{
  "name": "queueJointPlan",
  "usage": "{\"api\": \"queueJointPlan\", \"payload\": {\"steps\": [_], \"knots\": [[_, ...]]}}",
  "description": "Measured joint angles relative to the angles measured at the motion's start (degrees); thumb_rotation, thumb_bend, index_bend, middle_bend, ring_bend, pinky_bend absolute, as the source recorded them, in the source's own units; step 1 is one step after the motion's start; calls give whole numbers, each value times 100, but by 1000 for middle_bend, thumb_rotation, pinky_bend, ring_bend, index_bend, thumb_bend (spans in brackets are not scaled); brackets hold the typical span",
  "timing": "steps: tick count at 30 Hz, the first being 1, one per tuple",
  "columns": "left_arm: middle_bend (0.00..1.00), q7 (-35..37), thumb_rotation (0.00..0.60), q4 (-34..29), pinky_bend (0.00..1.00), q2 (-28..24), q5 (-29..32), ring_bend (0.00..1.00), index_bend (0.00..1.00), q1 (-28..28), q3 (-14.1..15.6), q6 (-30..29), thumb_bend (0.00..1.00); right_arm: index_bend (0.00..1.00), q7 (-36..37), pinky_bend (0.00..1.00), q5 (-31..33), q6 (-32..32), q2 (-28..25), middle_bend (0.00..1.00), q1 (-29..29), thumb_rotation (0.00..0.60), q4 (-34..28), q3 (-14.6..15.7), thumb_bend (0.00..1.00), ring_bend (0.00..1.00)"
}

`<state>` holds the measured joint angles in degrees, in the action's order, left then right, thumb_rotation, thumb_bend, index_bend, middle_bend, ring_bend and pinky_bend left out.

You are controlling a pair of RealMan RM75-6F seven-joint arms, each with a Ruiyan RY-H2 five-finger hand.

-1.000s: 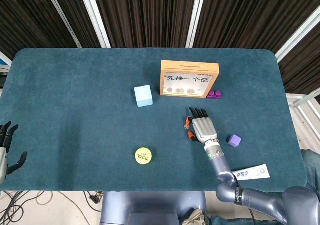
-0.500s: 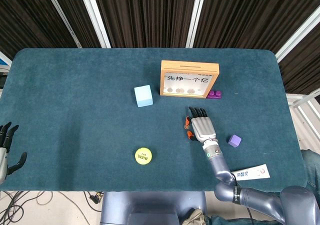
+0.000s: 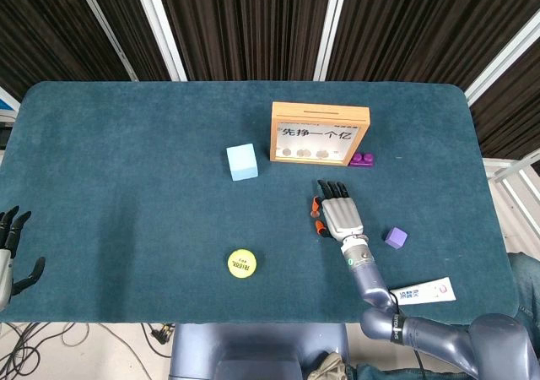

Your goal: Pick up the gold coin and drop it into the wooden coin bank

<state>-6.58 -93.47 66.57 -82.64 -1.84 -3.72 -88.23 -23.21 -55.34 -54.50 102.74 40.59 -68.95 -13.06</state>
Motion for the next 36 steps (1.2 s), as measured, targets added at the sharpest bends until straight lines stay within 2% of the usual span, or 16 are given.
{"api": "queueJointPlan", "payload": {"steps": [24, 36], "knots": [[5, 21, 600, -15, 0, -17, 16, 0, 112, 5, 3, 12, 340, 654, 214, 0, -77, -51, 210, 57, 60, 600, 241, -132, 473, 0], [5, 29, 600, -25, 0, -24, 28, 0, 112, 10, 5, 20, 341, 696, 362, 0, -163, -81, 236, 57, 34, 600, 287, -171, 473, 0]]}}
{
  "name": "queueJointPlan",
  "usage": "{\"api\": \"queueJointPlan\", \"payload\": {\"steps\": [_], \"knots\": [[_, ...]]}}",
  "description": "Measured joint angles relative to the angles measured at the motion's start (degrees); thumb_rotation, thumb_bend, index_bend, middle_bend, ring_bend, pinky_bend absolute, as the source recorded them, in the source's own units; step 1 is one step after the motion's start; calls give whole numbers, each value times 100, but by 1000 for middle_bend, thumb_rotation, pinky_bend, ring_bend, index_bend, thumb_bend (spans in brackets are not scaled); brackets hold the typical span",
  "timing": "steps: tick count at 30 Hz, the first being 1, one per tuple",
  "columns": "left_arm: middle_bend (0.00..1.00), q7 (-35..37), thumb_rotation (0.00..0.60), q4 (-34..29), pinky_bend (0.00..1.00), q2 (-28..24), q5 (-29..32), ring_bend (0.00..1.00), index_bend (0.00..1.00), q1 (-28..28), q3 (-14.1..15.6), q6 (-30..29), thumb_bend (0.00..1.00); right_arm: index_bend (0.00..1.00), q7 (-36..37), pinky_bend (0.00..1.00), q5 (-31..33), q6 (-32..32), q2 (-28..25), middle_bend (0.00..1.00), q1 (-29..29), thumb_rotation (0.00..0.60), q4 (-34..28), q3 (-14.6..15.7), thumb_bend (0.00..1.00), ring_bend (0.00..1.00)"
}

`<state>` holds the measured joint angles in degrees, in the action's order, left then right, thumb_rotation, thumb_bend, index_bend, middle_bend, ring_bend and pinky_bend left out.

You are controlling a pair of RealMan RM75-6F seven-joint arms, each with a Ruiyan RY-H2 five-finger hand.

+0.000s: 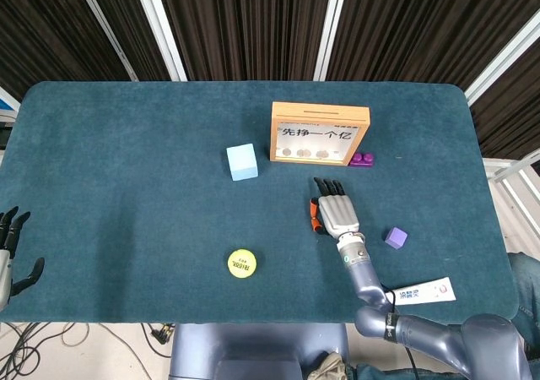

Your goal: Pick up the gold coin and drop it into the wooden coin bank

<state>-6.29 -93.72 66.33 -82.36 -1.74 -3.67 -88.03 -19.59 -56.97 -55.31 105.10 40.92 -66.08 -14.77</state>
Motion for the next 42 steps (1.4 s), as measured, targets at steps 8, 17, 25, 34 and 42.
{"api": "queueJointPlan", "payload": {"steps": [8, 17, 25, 34, 42], "knots": [[5, 5, 600, -2, 0, -3, -3, 0, 112, 0, 3, 4, 340, 709, 27, 0, -25, -19, -113, 58, -20, 600, -119, -33, 473, 0], [5, 11, 600, -12, 0, -3, 2, 0, 112, 1, 3, 6, 340, 709, -24, 0, -62, -77, -810, 57, -92, 600, -1181, -117, 496, 0], [5, 11, 600, -38, 0, -6, 13, 0, 112, 8, 4, 7, 340, 709, -817, 0, 422, -715, -2118, 57, -228, 600, -3127, -477, 496, 0], [5, -16, 600, -53, 0, 2, 26, 0, 112, 14, 10, 9, 340, 709, -1228, 0, 854, -1575, -3105, 57, -316, 600, -4081, -1193, 495, 0], [5, -62, 600, -63, 0, 8, 143, 0, 112, 3, -24, 61, 340, 709, -1269, 0, 1365, -1290, -3483, 58, 60, 600, -3895, -1670, 496, 0]]}}
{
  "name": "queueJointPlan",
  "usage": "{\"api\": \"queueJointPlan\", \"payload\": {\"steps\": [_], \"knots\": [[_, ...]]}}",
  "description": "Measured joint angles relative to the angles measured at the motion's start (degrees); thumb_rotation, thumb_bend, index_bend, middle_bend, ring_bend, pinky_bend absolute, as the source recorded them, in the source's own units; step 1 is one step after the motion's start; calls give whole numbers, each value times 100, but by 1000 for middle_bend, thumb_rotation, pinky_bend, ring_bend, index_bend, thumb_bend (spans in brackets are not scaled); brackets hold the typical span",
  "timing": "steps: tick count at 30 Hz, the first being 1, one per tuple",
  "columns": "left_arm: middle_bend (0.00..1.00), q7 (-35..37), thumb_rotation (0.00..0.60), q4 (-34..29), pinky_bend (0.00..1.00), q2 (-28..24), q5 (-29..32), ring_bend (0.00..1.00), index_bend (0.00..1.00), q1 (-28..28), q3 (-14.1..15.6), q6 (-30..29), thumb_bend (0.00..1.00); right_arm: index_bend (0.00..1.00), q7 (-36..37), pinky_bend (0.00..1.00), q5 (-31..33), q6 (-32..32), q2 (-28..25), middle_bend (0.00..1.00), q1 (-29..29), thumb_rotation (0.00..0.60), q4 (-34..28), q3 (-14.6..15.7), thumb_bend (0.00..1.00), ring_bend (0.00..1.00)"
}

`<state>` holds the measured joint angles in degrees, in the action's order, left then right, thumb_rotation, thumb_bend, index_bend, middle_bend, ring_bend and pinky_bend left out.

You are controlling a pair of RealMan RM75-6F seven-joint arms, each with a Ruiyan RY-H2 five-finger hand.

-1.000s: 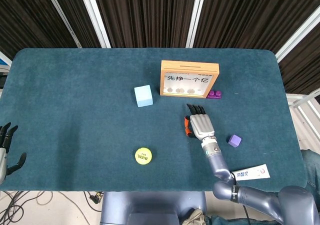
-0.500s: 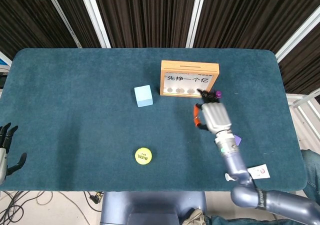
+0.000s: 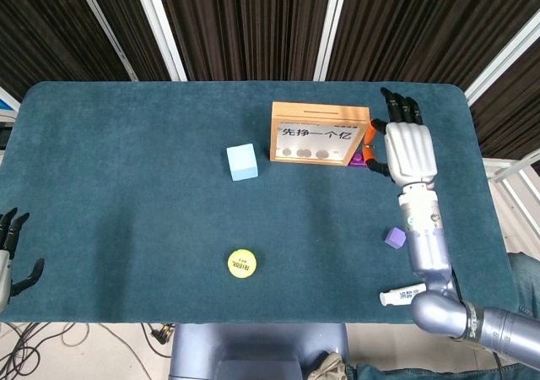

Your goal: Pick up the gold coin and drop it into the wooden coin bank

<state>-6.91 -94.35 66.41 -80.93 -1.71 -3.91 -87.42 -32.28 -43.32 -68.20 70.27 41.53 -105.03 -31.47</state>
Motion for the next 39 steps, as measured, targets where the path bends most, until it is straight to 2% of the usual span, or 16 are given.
{"api": "queueJointPlan", "payload": {"steps": [2, 8, 12, 18, 27, 39], "knots": [[5, -45, 600, -3, 0, -3, 71, 0, 112, -11, -23, 29, 341, 709, -63, 0, 216, 228, -80, 58, 156, 600, 137, -56, 495, 0], [5, -371, 600, -76, 0, 78, 256, 0, 111, -74, -110, 87, 341, 709, -610, 0, 1404, 1130, -271, 58, 1030, 600, 897, -115, 495, 0], [5, -710, 600, -90, 0, 185, 276, 0, 111, -156, -106, 172, 340, 709, -1316, 0, 2388, 1577, -232, 57, 1803, 600, 1708, 75, 496, 0], [5, -890, 600, -141, 0, 249, 506, 0, 111, -220, -141, 301, 340, 709, -1844, 0, 3482, 2176, 67, 57, 2737, 600, 2989, 345, 496, 0], [5, -927, 600, -259, 0, 234, 744, 0, 111, -250, -208, 384, 340, 709, -2180, 0, 4572, 2739, 518, 57, 3409, 600, 4230, 729, 496, 0], [5, -1074, 600, -305, 0, 233, 919, 0, 111, -295, -227, 436, 340, 709, -2323, 0, 5147, 3139, 1061, 57, 3863, 600, 5142, 1037, 495, 0]]}}
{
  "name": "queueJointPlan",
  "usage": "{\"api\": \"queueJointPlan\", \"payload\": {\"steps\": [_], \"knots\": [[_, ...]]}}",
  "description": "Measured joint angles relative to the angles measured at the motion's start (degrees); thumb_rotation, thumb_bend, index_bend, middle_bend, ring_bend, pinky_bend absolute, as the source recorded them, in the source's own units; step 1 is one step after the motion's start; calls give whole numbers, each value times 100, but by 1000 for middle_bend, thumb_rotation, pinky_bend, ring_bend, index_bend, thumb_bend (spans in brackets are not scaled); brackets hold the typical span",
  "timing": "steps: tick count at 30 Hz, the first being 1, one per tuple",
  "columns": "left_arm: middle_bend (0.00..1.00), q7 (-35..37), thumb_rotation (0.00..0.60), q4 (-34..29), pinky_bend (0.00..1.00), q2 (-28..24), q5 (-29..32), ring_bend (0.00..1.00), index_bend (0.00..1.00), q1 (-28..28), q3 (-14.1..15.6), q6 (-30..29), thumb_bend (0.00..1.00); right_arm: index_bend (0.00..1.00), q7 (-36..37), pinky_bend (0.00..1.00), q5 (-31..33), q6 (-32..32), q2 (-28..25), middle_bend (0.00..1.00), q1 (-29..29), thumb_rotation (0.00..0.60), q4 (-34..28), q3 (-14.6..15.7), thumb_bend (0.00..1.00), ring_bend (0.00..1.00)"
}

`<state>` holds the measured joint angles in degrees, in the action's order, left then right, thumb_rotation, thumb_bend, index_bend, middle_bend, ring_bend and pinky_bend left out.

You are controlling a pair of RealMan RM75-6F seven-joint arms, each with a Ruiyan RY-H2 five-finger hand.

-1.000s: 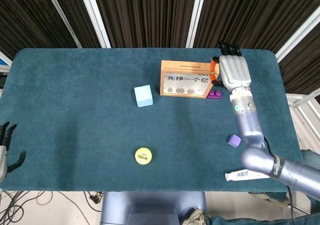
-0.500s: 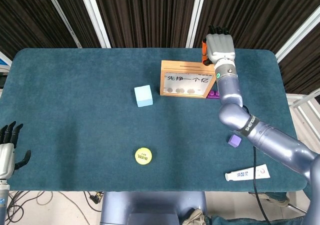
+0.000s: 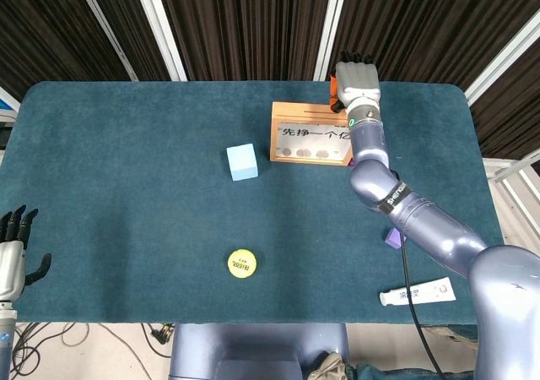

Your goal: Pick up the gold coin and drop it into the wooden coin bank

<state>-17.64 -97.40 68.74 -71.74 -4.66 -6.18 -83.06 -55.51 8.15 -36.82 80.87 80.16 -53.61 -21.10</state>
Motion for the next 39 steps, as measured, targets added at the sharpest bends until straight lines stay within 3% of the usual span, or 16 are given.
{"api": "queueJointPlan", "payload": {"steps": [11, 26, 39], "knots": [[5, 16, 600, -66, 0, -33, 82, 0, 111, -22, 5, 46, 341, 709, -411, 0, 631, -83, -140, 57, 246, 600, -59, 69, 496, 0], [5, 143, 600, -96, 0, -93, 72, 0, 111, -39, 36, 80, 340, 709, -1149, 0, 1786, -374, -409, 57, 440, 600, -713, 25, 495, 0], [5, 113, 600, -135, 0, -112, 186, 0, 111, -44, 26, 89, 340, 709, -1124, 0, 1525, -302, -158, 57, 398, 600, -423, -62, 496, 0]]}}
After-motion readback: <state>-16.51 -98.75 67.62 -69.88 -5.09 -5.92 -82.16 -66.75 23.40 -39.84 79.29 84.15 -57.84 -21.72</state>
